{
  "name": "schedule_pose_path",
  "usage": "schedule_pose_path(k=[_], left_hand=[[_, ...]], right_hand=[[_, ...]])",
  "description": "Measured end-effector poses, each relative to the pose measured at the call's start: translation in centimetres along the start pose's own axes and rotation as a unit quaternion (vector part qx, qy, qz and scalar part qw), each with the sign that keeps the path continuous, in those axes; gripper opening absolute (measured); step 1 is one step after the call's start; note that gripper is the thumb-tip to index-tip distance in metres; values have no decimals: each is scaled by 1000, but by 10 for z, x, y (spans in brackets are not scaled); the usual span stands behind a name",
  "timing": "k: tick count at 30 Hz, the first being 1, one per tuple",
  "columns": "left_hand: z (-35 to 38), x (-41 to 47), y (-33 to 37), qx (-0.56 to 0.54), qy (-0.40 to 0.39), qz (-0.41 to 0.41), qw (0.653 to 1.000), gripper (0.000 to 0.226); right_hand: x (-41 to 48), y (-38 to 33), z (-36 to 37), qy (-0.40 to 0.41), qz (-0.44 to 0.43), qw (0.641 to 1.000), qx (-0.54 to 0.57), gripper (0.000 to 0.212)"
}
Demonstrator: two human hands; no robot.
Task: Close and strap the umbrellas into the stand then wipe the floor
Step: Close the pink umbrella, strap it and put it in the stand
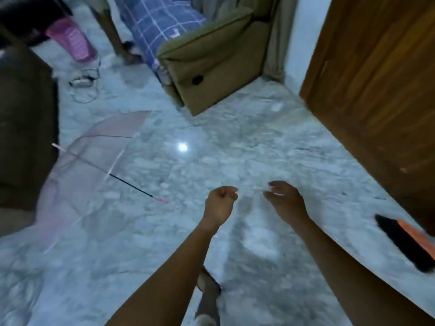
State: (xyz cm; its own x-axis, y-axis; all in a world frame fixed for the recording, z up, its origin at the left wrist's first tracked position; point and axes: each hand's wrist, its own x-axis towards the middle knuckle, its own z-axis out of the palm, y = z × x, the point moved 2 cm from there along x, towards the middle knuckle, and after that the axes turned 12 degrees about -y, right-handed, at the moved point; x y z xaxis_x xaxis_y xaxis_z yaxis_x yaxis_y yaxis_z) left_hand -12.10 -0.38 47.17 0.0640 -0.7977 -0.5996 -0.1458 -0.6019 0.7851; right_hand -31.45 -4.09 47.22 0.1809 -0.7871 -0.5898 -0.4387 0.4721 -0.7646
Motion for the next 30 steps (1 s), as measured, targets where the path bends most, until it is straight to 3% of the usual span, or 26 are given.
schedule_pose_path(k=[5,11,14,19,22,27,30], left_hand=[[-167,26,-55,-66,101,-61,991,18],[-301,100,-112,-147,206,-108,961,13],[-350,155,-180,-183,288,-101,935,14],[-419,257,-313,-213,388,-59,895,20],[-460,304,-371,-230,390,-45,891,22],[-527,364,-426,-232,333,-53,912,63],[-548,387,-443,-237,298,-44,924,56]], right_hand=[[85,-51,160,-98,25,994,-43,26],[194,-108,317,-190,-23,979,-76,22],[271,-96,405,-241,-39,964,-106,17],[390,-27,555,-339,-74,919,-188,27],[440,11,636,-368,-87,901,-212,33],[520,55,739,-389,-106,886,-230,66],[549,74,766,-392,-104,889,-215,45]])
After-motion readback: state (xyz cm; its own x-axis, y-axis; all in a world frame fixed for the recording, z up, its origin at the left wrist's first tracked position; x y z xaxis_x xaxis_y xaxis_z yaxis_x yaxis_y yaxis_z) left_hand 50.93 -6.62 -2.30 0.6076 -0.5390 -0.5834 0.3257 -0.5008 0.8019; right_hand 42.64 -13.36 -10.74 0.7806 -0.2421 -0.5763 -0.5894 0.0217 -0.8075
